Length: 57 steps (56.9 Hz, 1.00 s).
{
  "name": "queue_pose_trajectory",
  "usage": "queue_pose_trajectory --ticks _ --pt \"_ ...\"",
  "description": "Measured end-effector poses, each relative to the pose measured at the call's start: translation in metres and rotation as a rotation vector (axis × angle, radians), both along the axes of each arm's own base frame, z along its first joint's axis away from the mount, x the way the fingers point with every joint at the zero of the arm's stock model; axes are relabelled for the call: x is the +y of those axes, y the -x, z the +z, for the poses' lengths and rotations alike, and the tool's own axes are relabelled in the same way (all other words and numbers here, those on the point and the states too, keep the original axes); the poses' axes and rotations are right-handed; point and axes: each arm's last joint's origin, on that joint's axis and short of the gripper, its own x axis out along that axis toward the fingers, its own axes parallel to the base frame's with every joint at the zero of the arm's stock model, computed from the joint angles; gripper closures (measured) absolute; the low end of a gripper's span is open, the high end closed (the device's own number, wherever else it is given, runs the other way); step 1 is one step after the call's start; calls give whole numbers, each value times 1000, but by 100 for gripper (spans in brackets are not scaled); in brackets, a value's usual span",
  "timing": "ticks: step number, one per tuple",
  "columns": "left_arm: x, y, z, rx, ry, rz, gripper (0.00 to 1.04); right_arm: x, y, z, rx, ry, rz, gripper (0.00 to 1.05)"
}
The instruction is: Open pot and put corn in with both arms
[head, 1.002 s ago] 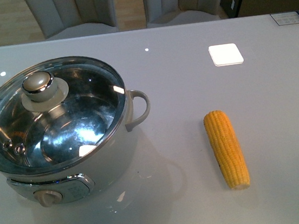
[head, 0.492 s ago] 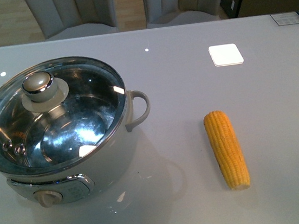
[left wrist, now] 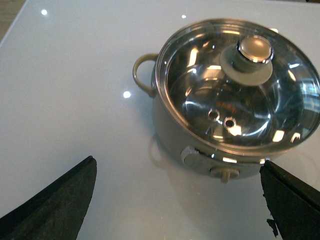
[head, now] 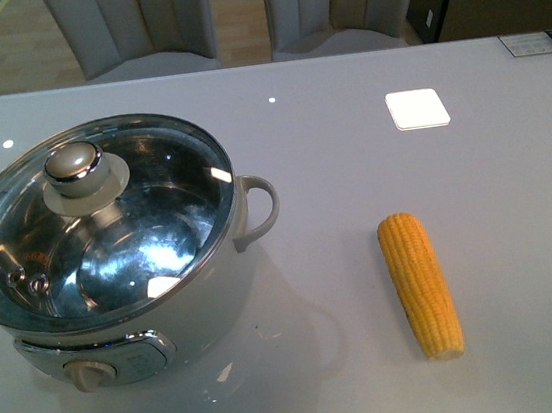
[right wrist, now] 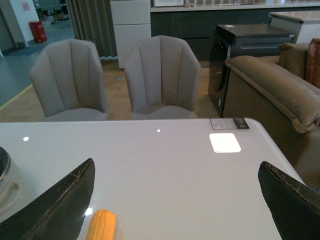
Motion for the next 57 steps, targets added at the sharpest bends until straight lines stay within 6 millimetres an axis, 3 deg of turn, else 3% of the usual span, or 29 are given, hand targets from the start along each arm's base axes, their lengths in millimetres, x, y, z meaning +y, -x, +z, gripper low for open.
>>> queue_pose_trajectory --ticks 12,19,24,35,57 --pt "-23 -55 22 -106 -3 -82 7 0 0 0 0 0 0 9" --pt "-43 -95 14 -112 -18 -104 7 0 0 0 0 0 0 9" --pt "-52 -113 3 -107 -26 -107 7 0 0 0 0 0 0 9" --pt "-69 -138 -18 -102 -32 -94 7 0 0 0 0 0 0 9" --pt "-91 -169 -68 -80 -59 -43 7 0 0 0 0 0 0 9"
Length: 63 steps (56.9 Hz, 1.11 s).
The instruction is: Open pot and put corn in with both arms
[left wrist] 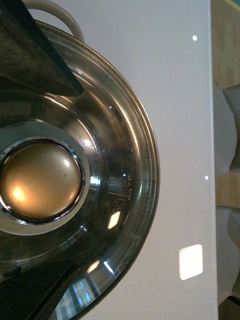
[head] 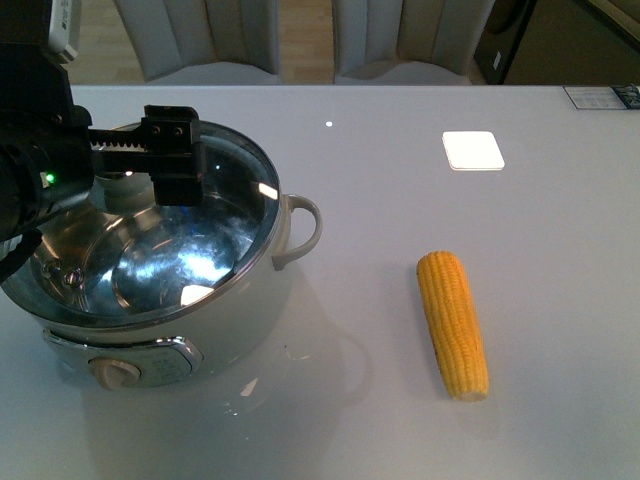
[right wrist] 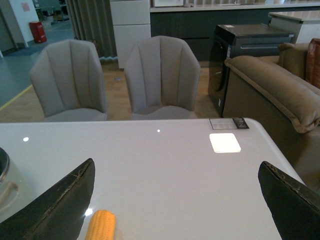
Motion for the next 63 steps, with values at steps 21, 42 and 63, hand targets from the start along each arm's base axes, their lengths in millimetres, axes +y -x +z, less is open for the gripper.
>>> queue_pose_trajectory --ticks 21,42,63 --pt "-9 -8 -27 27 21 31 7 0 0 0 0 0 0 9" --pt "-9 -10 -28 22 39 64 35 0 0 0 0 0 0 9" --pt "-9 -11 -26 11 38 76 60 0 0 0 0 0 0 9"
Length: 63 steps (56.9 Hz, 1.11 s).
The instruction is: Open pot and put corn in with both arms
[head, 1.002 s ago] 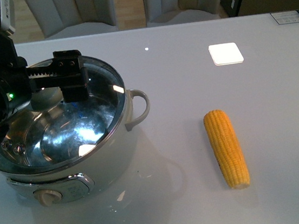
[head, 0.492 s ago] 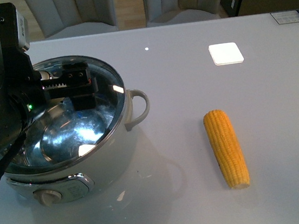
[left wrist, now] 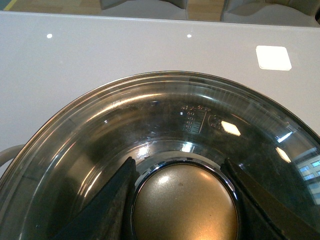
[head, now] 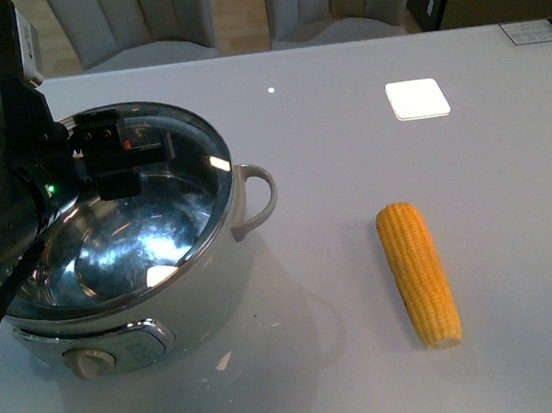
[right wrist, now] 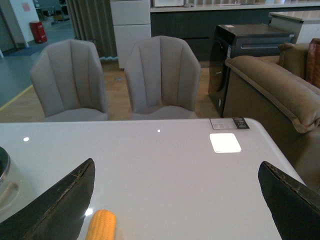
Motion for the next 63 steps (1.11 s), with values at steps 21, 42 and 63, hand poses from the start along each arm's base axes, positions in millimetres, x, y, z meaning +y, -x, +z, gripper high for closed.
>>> queue_pose_trajectory --ticks 21,42,63 --pt "2 1 10 -5 -18 3 60 0 0 0 0 0 0 9" --pt "9 3 57 -62 -6 -9 60 0 0 0 0 0 0 9" --pt "62 5 110 -196 39 67 60 0 0 0 0 0 0 9"
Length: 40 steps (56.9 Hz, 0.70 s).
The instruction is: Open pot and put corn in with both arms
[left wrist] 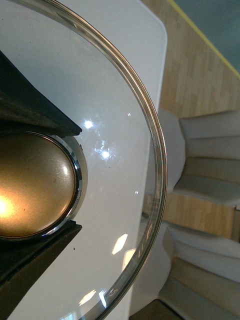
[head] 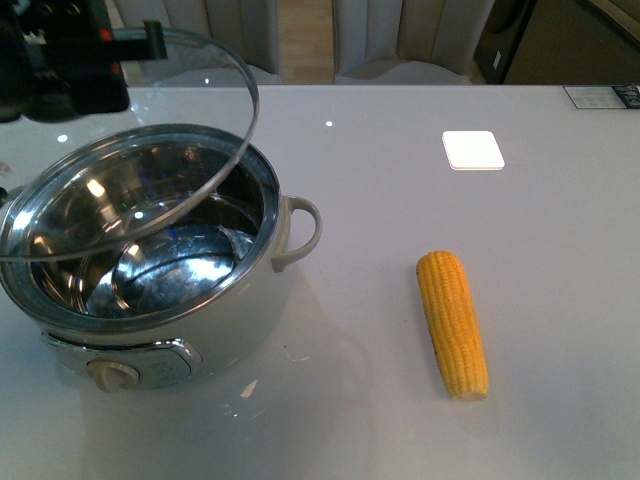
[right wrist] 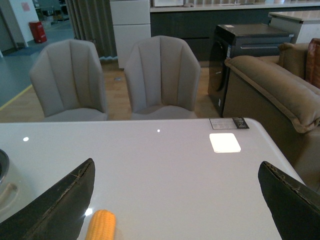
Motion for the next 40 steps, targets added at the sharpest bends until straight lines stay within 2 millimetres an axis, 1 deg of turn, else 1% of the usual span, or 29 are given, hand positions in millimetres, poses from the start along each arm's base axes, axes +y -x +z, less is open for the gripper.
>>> queue_pose_trajectory --ticks 3,8,11,14,17,19,24,27,29,32,36,40 --pt "11 1 3 -11 -3 24 60 0 0 0 0 0 0 9" --pt "39 3 4 -14 -17 82 60 0 0 0 0 0 0 9" --pt "59 5 1 -5 -28 121 60 0 0 0 0 0 0 9" --pt "83 9 -5 5 -42 177 60 0 0 0 0 0 0 9" --pt "95 12 -8 5 -49 207 60 0 0 0 0 0 0 9" --pt "107 13 -10 3 -58 238 60 0 0 0 0 0 0 9" --pt "127 16 -16 3 -74 289 60 0 0 0 0 0 0 9" --pt "145 18 -24 15 -82 339 60 0 0 0 0 0 0 9" --pt "153 20 -31 28 -82 362 60 0 0 0 0 0 0 9" --pt "161 22 -37 41 -84 381 60 0 0 0 0 0 0 9" --pt "173 26 -53 74 -83 416 60 0 0 0 0 0 0 9" --pt "179 28 -65 94 -81 434 60 0 0 0 0 0 0 9"
